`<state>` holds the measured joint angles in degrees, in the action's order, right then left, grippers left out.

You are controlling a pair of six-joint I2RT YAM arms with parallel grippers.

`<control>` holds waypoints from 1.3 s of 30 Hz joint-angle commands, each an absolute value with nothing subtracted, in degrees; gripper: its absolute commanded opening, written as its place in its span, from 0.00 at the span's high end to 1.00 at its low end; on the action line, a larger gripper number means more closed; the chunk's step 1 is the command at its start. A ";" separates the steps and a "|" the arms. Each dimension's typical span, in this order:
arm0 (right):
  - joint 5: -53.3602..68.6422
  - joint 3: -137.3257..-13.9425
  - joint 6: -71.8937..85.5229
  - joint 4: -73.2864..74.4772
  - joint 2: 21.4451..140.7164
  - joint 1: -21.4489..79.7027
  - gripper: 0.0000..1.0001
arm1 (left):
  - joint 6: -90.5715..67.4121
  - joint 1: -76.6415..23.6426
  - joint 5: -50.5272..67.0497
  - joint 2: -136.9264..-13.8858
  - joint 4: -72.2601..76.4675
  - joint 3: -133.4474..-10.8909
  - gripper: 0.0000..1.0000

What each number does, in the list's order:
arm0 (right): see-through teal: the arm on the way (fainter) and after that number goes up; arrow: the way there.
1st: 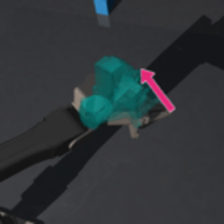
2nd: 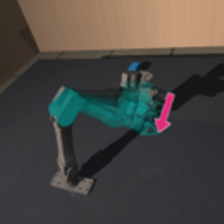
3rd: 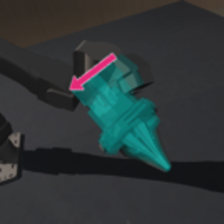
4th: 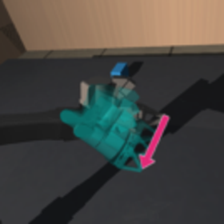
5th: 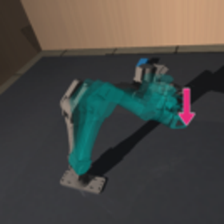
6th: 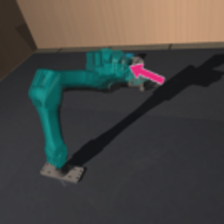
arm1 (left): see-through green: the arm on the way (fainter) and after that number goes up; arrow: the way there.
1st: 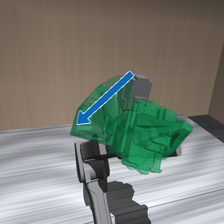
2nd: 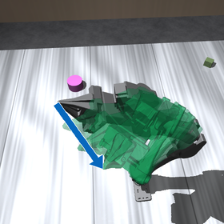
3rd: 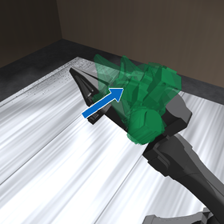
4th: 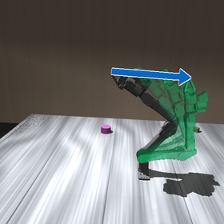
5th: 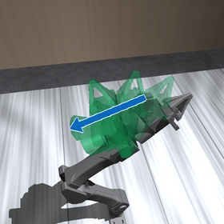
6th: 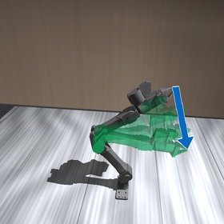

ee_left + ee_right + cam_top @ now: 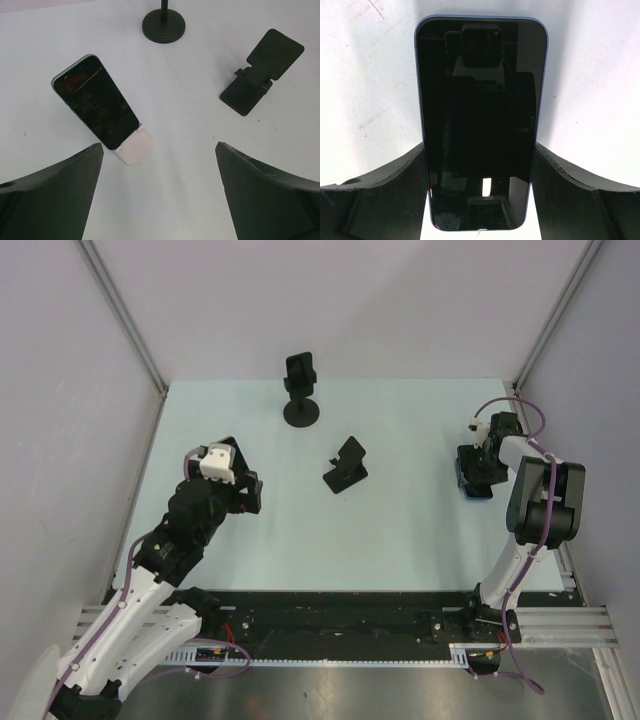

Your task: Remove the phone from the phone stand

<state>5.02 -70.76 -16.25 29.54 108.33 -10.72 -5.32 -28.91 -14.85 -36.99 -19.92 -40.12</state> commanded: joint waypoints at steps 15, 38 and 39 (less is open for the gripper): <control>5.36 -69.79 -16.88 30.85 112.24 -10.72 0.14 | -3.87 -29.36 -15.91 -35.86 -19.16 -40.08 0.00; -15.19 -68.56 18.35 23.99 85.70 14.19 0.00 | -4.48 -29.27 -15.56 -37.53 -19.34 -40.43 0.00; -17.03 -68.55 20.37 24.17 85.61 17.02 0.00 | -4.57 -29.27 -15.56 -37.36 -19.34 -40.34 0.00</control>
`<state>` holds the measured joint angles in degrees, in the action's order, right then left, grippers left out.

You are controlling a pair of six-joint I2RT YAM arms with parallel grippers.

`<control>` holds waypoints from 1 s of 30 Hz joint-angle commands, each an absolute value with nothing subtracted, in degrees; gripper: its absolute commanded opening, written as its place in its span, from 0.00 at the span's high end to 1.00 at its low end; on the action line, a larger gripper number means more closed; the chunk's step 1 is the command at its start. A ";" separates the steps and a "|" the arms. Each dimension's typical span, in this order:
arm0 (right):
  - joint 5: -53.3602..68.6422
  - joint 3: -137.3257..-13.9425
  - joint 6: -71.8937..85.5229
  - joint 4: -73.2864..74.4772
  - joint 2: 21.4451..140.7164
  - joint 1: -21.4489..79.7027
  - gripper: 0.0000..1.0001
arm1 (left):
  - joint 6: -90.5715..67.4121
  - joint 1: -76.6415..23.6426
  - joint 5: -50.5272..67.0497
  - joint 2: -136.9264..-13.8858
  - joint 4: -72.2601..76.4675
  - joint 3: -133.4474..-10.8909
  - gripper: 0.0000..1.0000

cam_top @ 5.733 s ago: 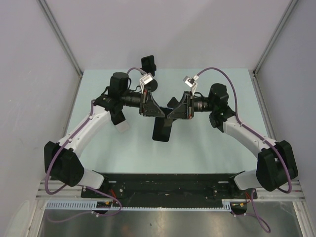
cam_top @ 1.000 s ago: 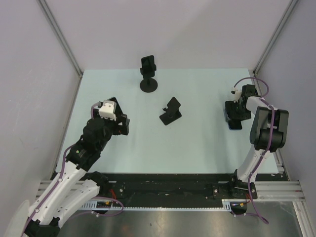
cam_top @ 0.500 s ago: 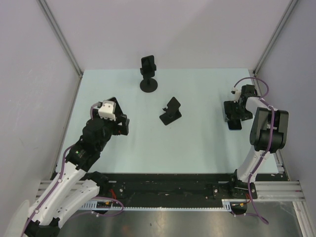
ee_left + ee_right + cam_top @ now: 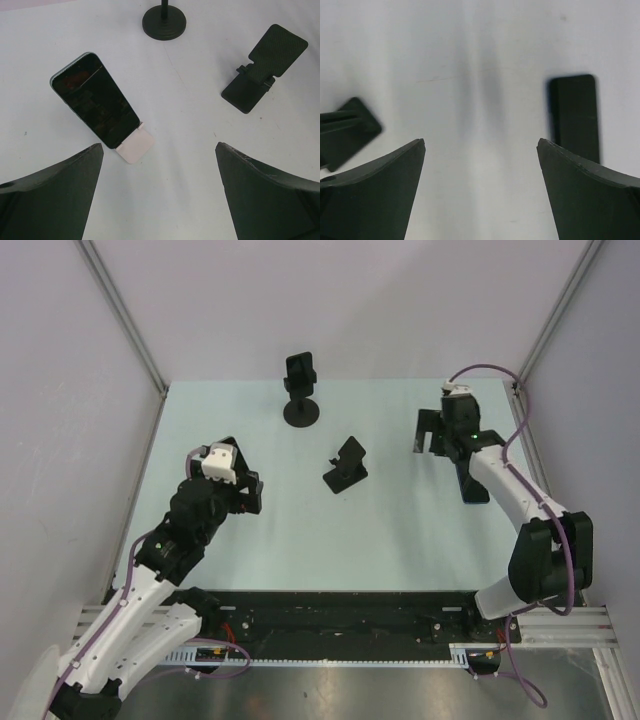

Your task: Remove the phone from the phone stand

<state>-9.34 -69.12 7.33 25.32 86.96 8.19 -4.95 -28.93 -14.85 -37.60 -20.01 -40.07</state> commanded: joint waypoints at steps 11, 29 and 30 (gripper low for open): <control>-36.91 -68.38 45.14 18.90 90.17 42.88 0.00 | -5.10 -29.27 -16.00 -35.95 -19.34 -39.99 0.00; -35.86 -69.87 49.66 8.79 103.09 46.76 0.26 | -5.54 -29.27 -14.94 -34.72 -19.42 -39.73 0.00; -35.95 -70.05 49.75 8.62 103.97 46.67 0.28 | -5.62 -29.27 -14.94 -34.72 -19.34 -39.73 0.00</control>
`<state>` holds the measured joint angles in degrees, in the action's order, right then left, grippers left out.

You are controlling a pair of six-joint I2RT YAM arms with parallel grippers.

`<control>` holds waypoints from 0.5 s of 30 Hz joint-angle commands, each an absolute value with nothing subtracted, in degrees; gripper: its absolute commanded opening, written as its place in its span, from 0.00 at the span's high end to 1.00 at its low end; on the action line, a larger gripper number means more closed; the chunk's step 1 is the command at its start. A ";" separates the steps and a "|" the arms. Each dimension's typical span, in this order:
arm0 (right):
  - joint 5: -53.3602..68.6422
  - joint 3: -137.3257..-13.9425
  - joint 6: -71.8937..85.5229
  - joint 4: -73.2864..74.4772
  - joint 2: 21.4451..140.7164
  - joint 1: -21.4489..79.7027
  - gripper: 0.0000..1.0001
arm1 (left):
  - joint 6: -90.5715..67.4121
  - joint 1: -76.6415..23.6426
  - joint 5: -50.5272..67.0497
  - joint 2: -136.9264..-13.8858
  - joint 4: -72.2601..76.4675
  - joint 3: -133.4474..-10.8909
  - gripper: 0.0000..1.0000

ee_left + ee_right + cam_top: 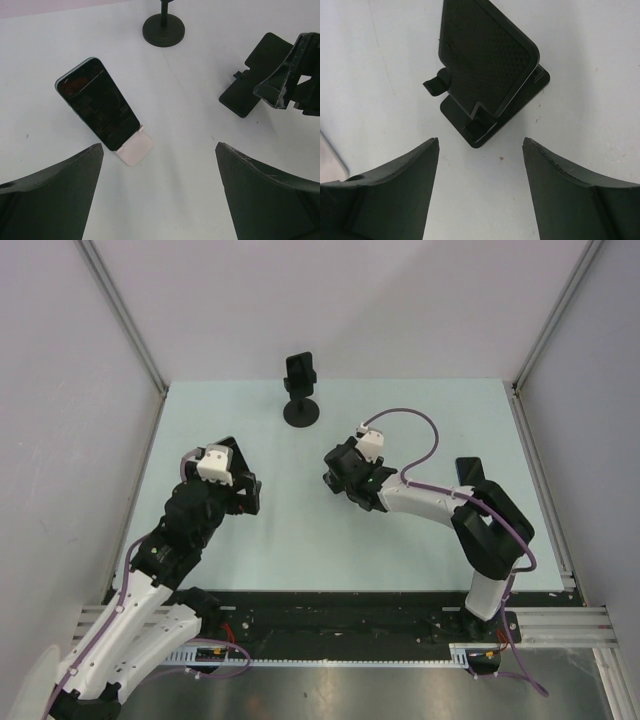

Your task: Remove the phone from the phone stand

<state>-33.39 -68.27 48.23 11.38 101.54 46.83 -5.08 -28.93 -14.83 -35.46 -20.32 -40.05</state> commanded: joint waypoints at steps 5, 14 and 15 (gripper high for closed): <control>-36.30 -71.63 48.96 8.26 106.43 46.49 0.40 | -5.63 -29.27 -14.94 -34.72 -19.34 -39.73 0.00; -37.35 -71.81 46.32 10.10 105.91 45.35 0.54 | -5.63 -29.27 -14.85 -34.80 -19.34 -39.64 0.00; -37.35 -71.81 46.06 11.24 105.65 45.18 0.56 | -5.63 -29.27 -14.77 -34.80 -19.34 -39.64 0.00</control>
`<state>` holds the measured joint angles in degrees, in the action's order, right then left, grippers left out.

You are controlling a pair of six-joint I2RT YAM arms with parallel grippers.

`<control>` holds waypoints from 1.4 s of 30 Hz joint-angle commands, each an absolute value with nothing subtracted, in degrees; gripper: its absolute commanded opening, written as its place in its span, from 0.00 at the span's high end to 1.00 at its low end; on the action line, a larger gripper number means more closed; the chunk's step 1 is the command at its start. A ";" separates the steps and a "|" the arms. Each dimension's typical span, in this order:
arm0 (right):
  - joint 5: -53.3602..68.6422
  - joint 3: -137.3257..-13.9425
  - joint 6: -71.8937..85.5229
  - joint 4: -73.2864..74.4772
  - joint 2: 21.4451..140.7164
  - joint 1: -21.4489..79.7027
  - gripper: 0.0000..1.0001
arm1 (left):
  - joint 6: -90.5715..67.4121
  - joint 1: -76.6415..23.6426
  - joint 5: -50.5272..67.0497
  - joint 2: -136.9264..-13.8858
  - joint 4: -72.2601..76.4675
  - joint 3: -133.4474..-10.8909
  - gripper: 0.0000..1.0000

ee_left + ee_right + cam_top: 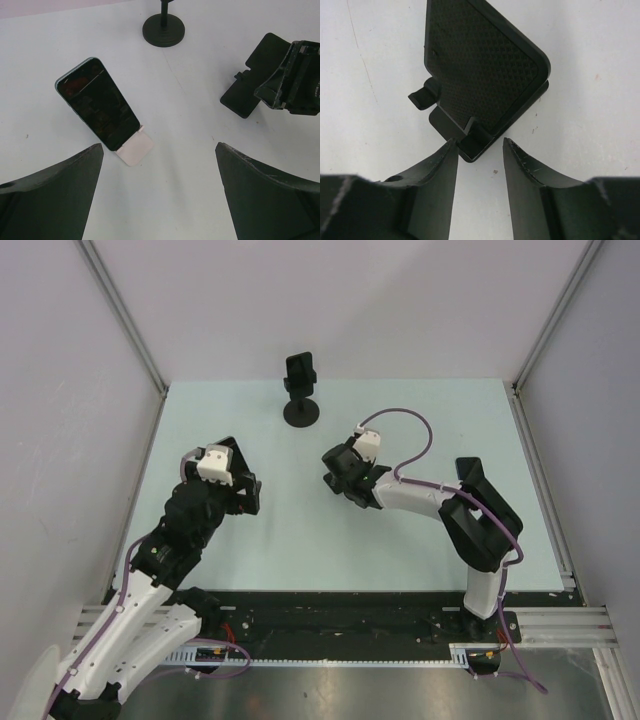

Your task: Remove the phone from the phone stand

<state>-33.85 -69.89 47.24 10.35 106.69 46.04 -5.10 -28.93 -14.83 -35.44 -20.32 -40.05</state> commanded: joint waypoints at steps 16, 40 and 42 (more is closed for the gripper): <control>-34.98 -71.81 37.00 14.33 103.36 43.60 0.62 | -5.63 -29.27 -14.15 -35.33 -19.42 -39.64 0.00; -38.32 -71.81 38.67 15.12 104.06 43.51 0.60 | -5.71 -29.27 -13.97 -35.86 -19.51 -39.73 0.00; -38.15 -71.89 37.97 14.50 104.15 43.51 0.60 | -5.63 -29.27 -14.06 -35.68 -19.51 -39.73 0.00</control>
<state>-35.70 -70.06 38.81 15.73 105.47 43.90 -5.10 -28.93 -14.59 -36.32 -20.34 -40.05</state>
